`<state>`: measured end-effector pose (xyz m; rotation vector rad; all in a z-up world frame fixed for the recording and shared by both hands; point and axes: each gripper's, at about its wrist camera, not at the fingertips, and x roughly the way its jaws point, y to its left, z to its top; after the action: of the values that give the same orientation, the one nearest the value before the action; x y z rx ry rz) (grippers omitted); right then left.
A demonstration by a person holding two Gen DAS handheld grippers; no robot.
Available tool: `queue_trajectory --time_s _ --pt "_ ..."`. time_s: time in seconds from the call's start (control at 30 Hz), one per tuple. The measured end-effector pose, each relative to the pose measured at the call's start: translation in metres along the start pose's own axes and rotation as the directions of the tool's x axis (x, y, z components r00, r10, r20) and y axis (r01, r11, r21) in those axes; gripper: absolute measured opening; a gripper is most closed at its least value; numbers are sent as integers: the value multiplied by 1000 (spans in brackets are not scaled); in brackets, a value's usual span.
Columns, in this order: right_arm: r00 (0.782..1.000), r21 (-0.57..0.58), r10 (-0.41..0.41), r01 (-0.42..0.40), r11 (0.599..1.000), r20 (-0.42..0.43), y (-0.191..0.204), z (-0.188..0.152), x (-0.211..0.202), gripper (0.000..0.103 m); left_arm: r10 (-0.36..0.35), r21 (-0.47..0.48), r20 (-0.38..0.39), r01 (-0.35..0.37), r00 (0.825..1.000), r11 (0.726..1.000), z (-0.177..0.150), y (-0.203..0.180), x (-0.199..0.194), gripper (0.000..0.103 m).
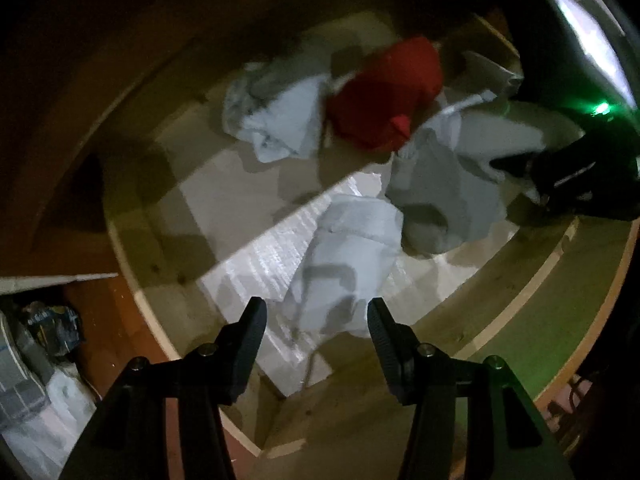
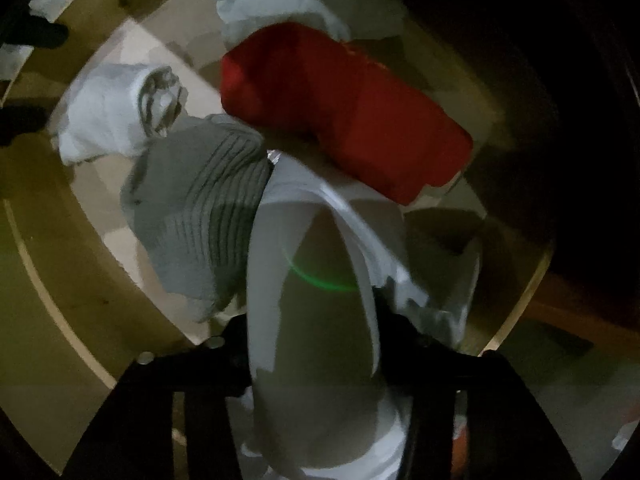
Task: Take underwear out of drawer
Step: 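Grasp a long white item with the right gripper while the left grasps a white sock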
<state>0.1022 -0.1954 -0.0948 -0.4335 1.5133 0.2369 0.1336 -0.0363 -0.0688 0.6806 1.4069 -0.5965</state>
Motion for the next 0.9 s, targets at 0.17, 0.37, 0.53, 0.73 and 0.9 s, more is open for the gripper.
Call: queue_trajectory --time_s 0.17,0.37,0.53,0.73,0.9 --pt "999 26 27 -28 999 36 -6 -17 -7 18 0 79 -46 4 999 997 10 -13 10 54" --pt "996 74 54 -59 995 71 -17 -34 -20 16 11 122 -113 3 994 993 22 -23 29 57" --pt "994 99 67 -76 992 88 -19 -47 -23 16 43 124 -133 -27 990 992 30 -22 41 63" --pt "994 97 62 -71 993 89 -12 -48 -21 16 29 97 -166 -13 986 995 37 -17 55 64" --pt "994 103 63 -72 992 87 -4 -41 -16 16 3 59 -200 9 980 998 40 -6 66 63"
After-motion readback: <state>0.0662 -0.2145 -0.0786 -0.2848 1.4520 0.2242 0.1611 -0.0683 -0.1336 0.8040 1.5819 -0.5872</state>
